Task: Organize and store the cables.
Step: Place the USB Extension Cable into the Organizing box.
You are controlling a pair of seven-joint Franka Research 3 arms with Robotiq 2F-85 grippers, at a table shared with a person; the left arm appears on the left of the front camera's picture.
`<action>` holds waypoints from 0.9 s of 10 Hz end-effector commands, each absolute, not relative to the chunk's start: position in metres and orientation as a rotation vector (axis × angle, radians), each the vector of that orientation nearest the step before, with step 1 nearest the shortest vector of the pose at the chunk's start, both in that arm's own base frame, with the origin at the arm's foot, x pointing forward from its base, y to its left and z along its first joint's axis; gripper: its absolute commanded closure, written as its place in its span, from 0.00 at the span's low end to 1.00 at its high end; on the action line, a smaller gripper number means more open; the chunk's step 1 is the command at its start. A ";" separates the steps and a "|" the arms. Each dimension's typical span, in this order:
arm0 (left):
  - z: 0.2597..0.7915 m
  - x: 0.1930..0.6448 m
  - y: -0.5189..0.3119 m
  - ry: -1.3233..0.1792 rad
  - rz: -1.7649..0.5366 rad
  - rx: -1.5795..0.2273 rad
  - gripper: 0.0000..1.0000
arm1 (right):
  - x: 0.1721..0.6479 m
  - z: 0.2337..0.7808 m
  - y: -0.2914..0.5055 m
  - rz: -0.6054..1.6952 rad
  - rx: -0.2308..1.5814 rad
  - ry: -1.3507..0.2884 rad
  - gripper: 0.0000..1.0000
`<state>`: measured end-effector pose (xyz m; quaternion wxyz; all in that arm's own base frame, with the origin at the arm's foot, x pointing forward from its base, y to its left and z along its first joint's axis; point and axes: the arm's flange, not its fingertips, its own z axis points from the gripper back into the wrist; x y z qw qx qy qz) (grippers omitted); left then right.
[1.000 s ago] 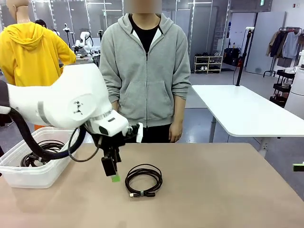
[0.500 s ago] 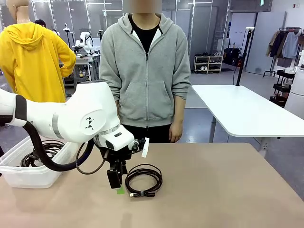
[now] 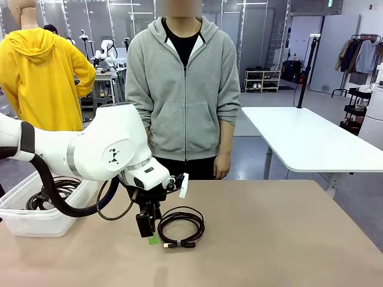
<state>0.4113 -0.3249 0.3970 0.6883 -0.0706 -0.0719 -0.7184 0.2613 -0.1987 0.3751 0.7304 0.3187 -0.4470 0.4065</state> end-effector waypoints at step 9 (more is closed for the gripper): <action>0.318 0.445 -0.408 -0.180 -1.540 -0.032 0.00 | 0.261 0.372 -0.198 0.917 0.709 -0.996 0.00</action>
